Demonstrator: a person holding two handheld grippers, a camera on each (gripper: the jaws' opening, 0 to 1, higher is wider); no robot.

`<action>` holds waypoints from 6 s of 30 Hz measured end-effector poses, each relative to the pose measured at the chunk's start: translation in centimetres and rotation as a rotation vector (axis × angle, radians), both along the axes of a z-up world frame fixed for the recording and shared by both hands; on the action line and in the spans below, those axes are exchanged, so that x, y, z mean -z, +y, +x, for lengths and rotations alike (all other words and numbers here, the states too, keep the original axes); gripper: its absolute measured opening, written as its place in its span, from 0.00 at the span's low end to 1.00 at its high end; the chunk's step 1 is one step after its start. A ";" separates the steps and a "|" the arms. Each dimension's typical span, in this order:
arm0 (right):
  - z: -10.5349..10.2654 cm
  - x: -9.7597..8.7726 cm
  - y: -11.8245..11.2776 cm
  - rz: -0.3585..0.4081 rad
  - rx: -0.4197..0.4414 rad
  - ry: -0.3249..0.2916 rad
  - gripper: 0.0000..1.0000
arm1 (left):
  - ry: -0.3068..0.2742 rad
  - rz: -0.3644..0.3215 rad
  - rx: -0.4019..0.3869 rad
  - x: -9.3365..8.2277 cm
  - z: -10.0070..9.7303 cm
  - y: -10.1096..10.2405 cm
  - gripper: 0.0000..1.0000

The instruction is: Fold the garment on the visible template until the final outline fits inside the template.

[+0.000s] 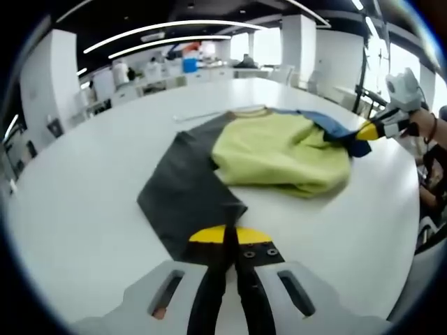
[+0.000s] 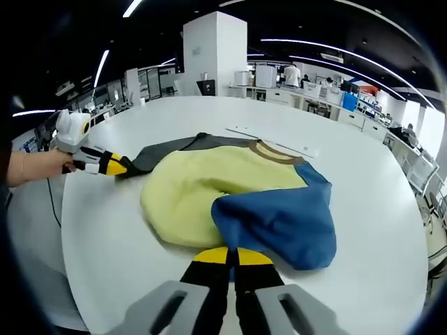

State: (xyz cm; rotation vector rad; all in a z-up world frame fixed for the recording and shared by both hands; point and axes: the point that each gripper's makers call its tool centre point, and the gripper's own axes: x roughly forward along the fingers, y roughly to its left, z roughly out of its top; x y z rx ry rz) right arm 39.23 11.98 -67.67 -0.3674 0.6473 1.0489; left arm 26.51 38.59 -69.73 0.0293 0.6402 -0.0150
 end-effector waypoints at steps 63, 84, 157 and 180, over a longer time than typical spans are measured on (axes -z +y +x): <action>14.0 -0.4 -23.2 -0.272 0.641 0.002 0.00 | -0.013 0.150 -0.290 -2.3 -3.2 11.5 0.00; 16.0 0.7 -26.4 -0.448 0.592 -0.057 0.00 | 0.025 0.195 -0.332 -2.3 -4.0 13.2 0.00; -4.0 -4.0 2.8 0.024 -0.245 0.046 0.75 | -0.103 -0.043 0.027 -6.7 -3.2 -2.7 0.99; -6.6 0.7 11.6 0.005 -0.484 0.013 0.57 | -0.073 -0.014 0.057 -6.2 -4.1 -4.0 0.99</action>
